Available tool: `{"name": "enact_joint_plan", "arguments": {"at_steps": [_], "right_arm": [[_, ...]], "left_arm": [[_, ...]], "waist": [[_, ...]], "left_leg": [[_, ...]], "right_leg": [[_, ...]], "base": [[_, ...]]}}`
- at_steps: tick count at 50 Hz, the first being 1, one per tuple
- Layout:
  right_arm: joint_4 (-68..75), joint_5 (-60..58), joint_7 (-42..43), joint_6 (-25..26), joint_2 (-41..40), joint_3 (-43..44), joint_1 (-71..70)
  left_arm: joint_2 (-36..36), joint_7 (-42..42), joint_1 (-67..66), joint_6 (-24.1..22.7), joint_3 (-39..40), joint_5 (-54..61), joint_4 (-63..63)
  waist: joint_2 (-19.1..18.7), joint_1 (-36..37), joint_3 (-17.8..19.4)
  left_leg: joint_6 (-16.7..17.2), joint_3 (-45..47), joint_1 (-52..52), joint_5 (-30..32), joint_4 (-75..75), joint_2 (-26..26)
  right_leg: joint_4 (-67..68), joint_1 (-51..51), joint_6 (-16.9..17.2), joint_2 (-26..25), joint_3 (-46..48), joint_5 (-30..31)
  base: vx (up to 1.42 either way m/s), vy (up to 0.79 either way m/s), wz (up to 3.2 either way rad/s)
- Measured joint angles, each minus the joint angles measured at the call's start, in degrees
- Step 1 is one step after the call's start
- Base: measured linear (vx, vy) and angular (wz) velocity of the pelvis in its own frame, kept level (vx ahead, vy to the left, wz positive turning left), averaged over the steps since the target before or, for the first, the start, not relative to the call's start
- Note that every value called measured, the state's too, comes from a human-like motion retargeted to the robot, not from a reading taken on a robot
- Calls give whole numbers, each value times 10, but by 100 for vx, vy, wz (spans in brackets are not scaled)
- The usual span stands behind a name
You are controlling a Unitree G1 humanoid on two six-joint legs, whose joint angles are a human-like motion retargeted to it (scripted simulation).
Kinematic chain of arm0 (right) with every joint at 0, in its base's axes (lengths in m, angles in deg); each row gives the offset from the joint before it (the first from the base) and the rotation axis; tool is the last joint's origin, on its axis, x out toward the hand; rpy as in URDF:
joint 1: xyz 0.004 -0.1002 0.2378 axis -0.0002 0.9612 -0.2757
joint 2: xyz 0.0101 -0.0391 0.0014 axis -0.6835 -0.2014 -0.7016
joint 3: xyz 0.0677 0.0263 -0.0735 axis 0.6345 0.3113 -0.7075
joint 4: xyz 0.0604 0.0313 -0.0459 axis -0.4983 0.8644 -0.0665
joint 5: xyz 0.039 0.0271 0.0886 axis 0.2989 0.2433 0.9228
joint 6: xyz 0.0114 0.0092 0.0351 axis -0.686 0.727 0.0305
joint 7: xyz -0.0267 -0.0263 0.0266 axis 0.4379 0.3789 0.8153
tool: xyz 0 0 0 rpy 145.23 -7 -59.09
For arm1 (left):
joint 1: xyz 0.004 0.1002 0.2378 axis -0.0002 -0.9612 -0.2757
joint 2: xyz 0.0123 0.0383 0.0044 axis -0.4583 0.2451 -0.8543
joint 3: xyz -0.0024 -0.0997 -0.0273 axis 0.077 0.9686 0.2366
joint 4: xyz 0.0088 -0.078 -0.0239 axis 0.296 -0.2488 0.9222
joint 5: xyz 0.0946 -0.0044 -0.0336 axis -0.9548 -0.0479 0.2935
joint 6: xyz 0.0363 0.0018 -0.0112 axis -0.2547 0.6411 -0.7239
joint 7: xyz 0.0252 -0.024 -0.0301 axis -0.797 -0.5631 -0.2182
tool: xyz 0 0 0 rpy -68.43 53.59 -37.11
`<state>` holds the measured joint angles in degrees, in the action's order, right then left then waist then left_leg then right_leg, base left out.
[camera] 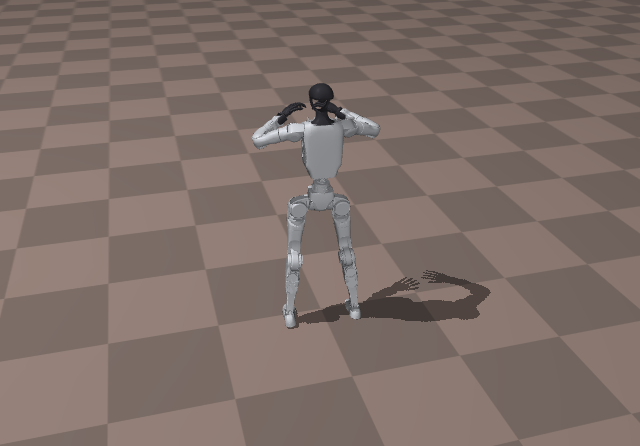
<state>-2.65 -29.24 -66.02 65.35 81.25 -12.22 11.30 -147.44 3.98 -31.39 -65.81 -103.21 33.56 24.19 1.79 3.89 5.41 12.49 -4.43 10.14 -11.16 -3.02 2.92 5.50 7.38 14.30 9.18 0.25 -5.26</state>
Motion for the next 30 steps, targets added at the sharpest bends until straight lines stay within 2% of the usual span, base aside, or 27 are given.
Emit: {"name": "enact_joint_plan", "arguments": {"at_steps": [2, 3, 6, 8, 10, 13, 15, 17, 20, 24, 26, 30], "right_arm": [[-29, -12, -4, -4, 28, -20, -63], [-40, -21, 0, -3, 41, -29, -93], [-67, -18, -11, -5, 91, -67, -178], [-73, 20, -33, -8, 126, -118, -246], [-67, 71, -52, -4, 155, -182, -317], [-19, 169, -79, 5, 161, -337, -457], [40, 217, -93, 10, 147, -460, -567], [96, 235, -107, 19, 143, -537, -630], [178, 199, -132, 31, 139, -557, -646], [232, 84, -77, 9, 160, -557, -641], [205, 29, -25, -19, 202, -557, -638], [75, -42, 76, -68, 317, -557, -625]], "left_arm": [[-30, -8, 59, -7, -17, -4, 21], [-44, -8, 88, -8, -24, -6, 29], [-102, 3, 163, -12, -59, 4, 49], [-148, 15, 221, -14, -108, 18, 57], [-180, 38, 290, -6, -168, 34, 57], [-206, 60, 431, 6, -320, 66, 17], [-198, 72, 555, 11, -454, 89, -43], [-173, 89, 648, 23, -552, 104, -118], [-149, 116, 660, 38, -569, 88, -228], [-183, 58, 629, 9, -569, 40, -309], [-231, 0, 610, -30, -569, 1, -285], [-354, -112, 579, -99, -569, -90, -157]], "waist": [[2, -3, -11], [1, -2, -8], [0, -3, -5], [-1, -4, -15], [-2, -1, -13], [-7, -4, -23], [-11, -4, -30], [-12, 1, -37], [-14, 4, -45], [-16, -7, -49], [-18, -10, -46], [-16, -12, -32]], "left_leg": [[-13, 6, -17, -17, -25, -1], [-2, 0, -10, -6, -11, 0], [5, 0, -2, 0, -1, 2], [-4, 8, -20, -19, -28, 6], [9, 1, -6, -2, -4, 4], [12, 3, -3, 1, -1, 6], [14, 3, -1, 1, 0, 7], [14, 3, -2, 2, 0, 7], [15, 2, -4, 2, -1, 10], [22, 3, -8, 5, 0, 16], [24, 5, -11, 5, 0, 19], [25, 10, -15, 6, 2, 20]], "right_leg": [[23, -17, 6, 2, 4, -11], [8, -8, 3, 0, 2, -4], [-2, 0, 3, -2, 2, 1], [20, -18, 6, -5, 5, -9], [-1, -3, 7, -2, 3, 2], [-3, -1, 7, -4, 4, 4], [-4, 1, 7, -5, 5, 4], [-3, 1, 7, -5, 7, 4], [-4, 1, 7, -7, 10, 5], [-6, -4, 7, -13, 12, 9], [-7, -6, 7, -18, 12, 12], [-11, -13, 7, -25, 8, 17]], "base": [[0, 0, 0], [0, 0, 0], [0, 0, 0], [0, 0, 0], [0, 0, 0], [0, 0, 0], [0, 0, 0], [0, 0, 0], [0, 0, 0], [0, 0, 0], [0, 0, 0], [0, 0, 0]]}}
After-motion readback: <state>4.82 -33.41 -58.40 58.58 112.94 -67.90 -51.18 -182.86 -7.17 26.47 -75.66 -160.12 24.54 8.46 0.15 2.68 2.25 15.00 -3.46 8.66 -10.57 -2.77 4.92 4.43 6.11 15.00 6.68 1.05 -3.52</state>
